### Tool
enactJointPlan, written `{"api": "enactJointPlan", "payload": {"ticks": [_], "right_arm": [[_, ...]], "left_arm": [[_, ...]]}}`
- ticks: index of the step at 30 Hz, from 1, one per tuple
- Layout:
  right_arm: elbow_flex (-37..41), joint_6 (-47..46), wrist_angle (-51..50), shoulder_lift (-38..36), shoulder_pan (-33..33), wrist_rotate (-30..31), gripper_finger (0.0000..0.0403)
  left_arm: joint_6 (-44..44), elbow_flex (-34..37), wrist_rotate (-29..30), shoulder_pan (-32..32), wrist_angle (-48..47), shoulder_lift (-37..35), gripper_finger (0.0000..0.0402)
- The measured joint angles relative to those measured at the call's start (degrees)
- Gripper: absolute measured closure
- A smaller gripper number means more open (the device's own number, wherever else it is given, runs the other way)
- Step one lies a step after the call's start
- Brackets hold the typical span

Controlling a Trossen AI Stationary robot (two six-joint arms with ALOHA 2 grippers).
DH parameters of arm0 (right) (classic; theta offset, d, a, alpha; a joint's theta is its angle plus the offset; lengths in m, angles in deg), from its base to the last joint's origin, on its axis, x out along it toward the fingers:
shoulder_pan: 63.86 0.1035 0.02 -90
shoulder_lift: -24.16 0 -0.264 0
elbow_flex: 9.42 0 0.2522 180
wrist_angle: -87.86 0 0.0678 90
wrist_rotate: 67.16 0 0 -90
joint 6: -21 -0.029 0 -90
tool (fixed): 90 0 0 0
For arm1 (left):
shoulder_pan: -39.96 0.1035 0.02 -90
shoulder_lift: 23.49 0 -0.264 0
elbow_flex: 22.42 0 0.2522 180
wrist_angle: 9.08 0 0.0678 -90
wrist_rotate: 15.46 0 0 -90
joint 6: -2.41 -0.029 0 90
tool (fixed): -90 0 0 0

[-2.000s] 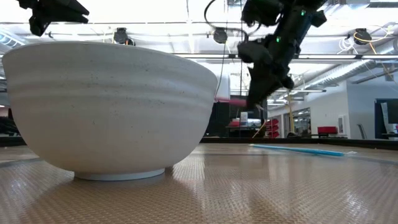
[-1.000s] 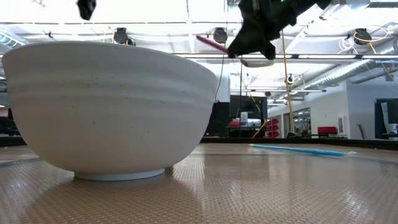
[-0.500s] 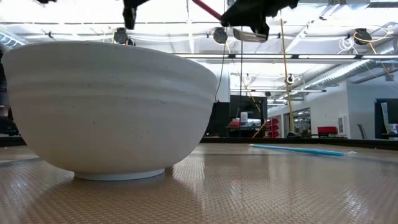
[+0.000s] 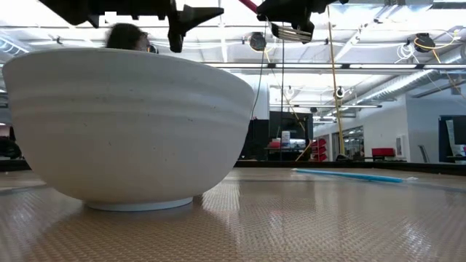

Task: Pick & Place Utensil
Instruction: Put the pink fork into the white bowl on the mat

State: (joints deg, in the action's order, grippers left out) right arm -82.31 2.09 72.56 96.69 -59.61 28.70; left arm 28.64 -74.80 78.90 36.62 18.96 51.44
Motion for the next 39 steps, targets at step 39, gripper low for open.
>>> {"api": "enactJointPlan", "payload": {"ticks": [39], "right_arm": [[0.0, 0.09, 0.52, 0.04, 0.0, -0.03, 0.0373]], "left_arm": [[2.37, -11.12, -8.83, 3.33, 10.65, 17.74, 0.025]]}}
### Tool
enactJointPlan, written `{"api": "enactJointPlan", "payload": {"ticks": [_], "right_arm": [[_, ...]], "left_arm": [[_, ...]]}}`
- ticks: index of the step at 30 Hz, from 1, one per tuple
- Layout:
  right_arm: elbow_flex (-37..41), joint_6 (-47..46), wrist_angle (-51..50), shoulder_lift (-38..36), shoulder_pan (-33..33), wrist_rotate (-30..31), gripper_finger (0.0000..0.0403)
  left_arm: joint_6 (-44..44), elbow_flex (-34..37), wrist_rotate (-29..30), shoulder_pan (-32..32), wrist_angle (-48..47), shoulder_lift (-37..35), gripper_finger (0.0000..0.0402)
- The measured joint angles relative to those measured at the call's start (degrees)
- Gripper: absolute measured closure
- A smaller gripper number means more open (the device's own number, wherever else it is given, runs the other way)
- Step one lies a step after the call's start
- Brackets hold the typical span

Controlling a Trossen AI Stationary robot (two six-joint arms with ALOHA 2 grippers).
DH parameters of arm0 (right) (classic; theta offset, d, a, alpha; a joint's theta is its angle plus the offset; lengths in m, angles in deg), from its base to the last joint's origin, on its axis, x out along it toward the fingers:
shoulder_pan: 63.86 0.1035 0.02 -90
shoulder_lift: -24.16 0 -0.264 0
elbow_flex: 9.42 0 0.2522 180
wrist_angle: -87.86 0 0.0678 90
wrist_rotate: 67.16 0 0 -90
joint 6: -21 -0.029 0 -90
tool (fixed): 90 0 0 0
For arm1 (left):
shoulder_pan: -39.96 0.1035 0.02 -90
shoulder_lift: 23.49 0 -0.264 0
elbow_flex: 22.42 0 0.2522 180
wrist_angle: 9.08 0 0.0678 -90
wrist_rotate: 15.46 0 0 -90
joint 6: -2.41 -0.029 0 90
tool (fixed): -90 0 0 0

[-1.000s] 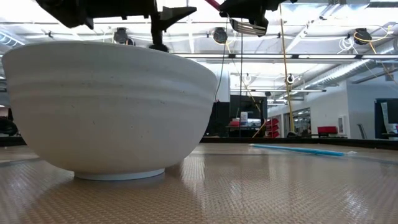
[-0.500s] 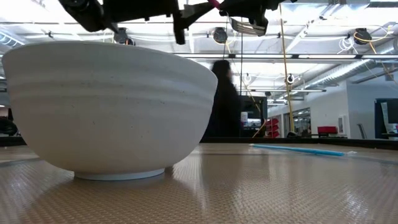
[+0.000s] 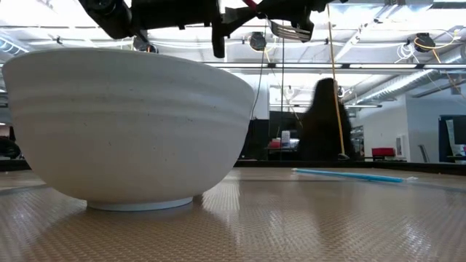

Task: Pick & Place Utensil
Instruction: Put the pink fork into the white bowl on the mat

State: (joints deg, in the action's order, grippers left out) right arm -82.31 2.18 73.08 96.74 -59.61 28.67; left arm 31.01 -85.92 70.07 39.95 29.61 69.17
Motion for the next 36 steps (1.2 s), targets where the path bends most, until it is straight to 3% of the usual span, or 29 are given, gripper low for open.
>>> {"api": "enactJointPlan", "payload": {"ticks": [5, 8, 13, 18, 24, 36], "right_arm": [[0.0, -0.01, 0.18, 0.0, 0.02, -0.14, 0.037], [-0.02, -0.26, 0.14, -0.02, 0.02, -0.06, 0.0372], [-0.04, -0.21, 0.09, -0.02, 0.02, -0.05, 0.037], [-0.04, 0.23, 0.02, -0.02, 0.02, -0.04, 0.037], [-0.04, -0.42, -0.04, -0.02, 0.0, 0.08, 0.0362], [-0.04, -0.35, 0.0, -0.02, 0.0, -0.03, 0.0358]], "left_arm": [[-1.05, 0.0, 0.14, 0.04, -0.18, 0.0, 0.0326], [-1.95, 0.02, 0.46, 0.07, -0.25, 0.0, 0.0352], [-1.9, 0.02, 0.46, 0.04, -0.23, 0.0, 0.0349], [-1.07, 0.02, 0.87, 0.0, -0.31, 0.0, 0.0321], [-1.87, 0.02, 0.83, 0.0, -0.47, 0.0, 0.0352], [-1.25, 0.02, 0.44, 0.0, -0.4, 0.0, 0.0332]]}}
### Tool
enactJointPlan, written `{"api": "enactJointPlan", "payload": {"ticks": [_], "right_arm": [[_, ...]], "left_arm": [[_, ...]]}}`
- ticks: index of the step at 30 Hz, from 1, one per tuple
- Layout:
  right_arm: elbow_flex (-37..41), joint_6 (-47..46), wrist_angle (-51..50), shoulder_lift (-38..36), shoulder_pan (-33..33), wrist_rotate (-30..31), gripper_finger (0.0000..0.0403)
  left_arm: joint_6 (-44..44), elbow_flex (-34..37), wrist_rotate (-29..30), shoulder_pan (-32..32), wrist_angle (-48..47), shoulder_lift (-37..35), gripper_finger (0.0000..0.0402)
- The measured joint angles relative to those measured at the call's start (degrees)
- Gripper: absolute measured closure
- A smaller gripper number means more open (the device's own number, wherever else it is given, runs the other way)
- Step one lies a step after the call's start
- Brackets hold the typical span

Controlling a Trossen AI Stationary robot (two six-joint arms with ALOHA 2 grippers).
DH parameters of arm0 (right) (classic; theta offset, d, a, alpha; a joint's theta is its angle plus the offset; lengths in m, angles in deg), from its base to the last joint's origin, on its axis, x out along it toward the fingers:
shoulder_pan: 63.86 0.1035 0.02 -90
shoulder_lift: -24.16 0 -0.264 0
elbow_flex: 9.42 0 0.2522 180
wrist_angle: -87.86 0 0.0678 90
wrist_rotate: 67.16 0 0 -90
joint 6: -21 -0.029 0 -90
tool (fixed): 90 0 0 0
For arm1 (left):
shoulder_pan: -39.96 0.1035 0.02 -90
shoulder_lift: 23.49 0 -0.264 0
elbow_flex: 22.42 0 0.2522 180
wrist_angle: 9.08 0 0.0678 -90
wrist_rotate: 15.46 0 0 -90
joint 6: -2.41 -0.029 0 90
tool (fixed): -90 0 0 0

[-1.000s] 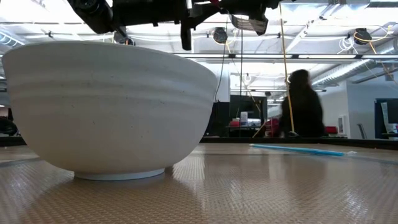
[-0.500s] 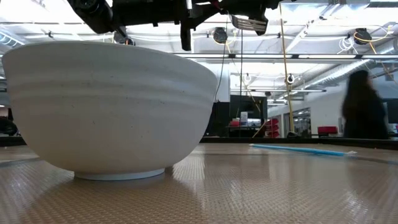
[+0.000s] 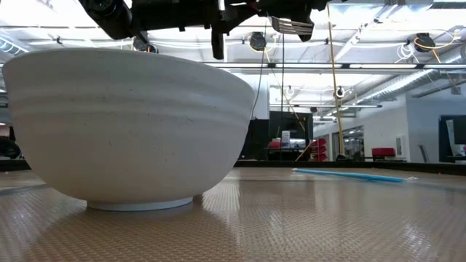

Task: Pick & Place Utensil
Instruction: Put the pink fork into the white bowl on the mat

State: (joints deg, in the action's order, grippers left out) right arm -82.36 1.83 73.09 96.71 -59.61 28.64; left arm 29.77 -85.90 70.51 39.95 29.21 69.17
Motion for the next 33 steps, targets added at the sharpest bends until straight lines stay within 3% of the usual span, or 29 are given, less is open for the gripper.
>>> {"api": "enactJointPlan", "payload": {"ticks": [4, 15, 19, 30, 33], "right_arm": [[0.0, -0.08, -0.04, 0.0, 0.0, 0.09, 0.0358], [0.0, -0.06, -0.02, 0.0, 0.0, 0.04, 0.0358], [0.0, -0.12, -0.03, 0.0, 0.0, 0.1, 0.0358], [0.01, -0.65, -0.02, 0.0, 0.0, 0.06, 0.0358], [0.0, -0.7, -0.04, 0.0, 0.0, 0.09, 0.0358]], "left_arm": [[-0.54, 0.0, 0.04, 0.0, -0.02, -0.02, 0.0353], [-0.26, 0.0, -0.04, 0.0, 0.01, -0.02, 0.0335], [-0.48, 0.0, -0.02, 0.0, 0.0, -0.02, 0.0352], [-0.15, 0.0, -0.02, 0.0, 0.02, -0.03, 0.0335], [-0.25, 0.0, -0.02, 0.0, 0.02, -0.04, 0.0348]]}}
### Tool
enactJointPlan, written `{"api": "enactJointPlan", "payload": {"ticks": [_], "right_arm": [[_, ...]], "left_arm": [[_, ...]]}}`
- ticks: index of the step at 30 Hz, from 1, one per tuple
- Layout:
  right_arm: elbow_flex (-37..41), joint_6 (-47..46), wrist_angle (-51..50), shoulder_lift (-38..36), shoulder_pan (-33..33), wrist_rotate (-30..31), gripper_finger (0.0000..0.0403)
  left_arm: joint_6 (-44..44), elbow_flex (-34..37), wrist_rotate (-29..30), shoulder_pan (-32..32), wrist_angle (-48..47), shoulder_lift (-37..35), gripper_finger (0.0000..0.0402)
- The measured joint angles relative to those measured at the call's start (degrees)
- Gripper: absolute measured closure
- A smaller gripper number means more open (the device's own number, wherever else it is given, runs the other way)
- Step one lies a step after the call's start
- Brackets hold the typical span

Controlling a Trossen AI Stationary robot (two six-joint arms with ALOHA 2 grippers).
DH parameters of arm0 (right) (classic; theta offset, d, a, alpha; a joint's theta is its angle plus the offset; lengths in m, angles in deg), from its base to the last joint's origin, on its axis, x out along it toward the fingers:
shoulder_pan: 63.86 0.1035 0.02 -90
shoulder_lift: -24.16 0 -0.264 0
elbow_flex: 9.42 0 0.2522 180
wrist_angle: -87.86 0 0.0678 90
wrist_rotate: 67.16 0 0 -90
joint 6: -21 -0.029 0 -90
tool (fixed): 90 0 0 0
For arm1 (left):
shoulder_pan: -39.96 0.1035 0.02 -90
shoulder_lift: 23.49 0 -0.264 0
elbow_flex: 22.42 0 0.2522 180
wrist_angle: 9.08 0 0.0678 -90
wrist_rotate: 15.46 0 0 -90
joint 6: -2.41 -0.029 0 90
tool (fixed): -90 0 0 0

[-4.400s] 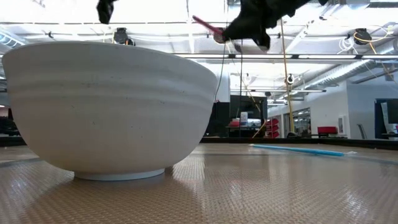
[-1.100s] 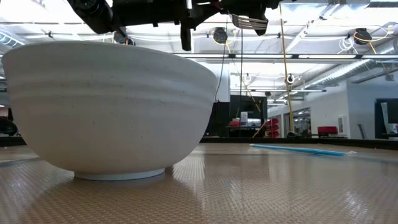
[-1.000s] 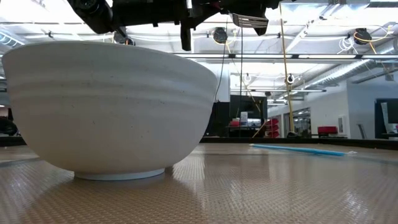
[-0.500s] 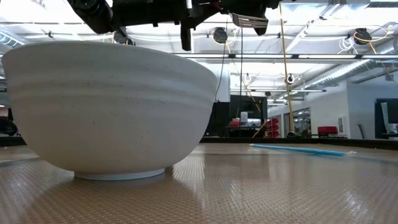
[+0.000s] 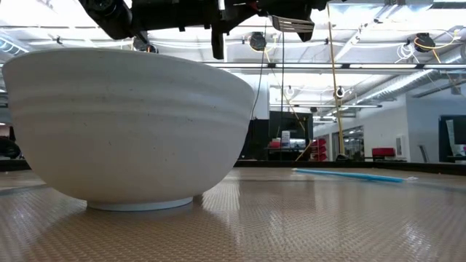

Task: Pick & Place Utensil
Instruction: Put the pink fork into the white bowl on the mat

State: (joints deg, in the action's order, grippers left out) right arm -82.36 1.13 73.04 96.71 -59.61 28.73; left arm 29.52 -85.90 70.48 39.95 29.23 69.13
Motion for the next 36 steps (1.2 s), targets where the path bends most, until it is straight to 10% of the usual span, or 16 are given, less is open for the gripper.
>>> {"api": "enactJointPlan", "payload": {"ticks": [25, 36], "right_arm": [[0.02, -0.87, -0.02, 0.0, 0.0, 0.13, 0.0354], [0.02, -1.42, -0.31, 0.0, -0.07, 0.47, 0.0249]], "left_arm": [[0.04, 0.0, -0.24, 0.0, 0.02, 0.0, 0.0347], [-0.18, 0.0, -0.89, -0.07, 1.19, -0.01, 0.0353]]}}
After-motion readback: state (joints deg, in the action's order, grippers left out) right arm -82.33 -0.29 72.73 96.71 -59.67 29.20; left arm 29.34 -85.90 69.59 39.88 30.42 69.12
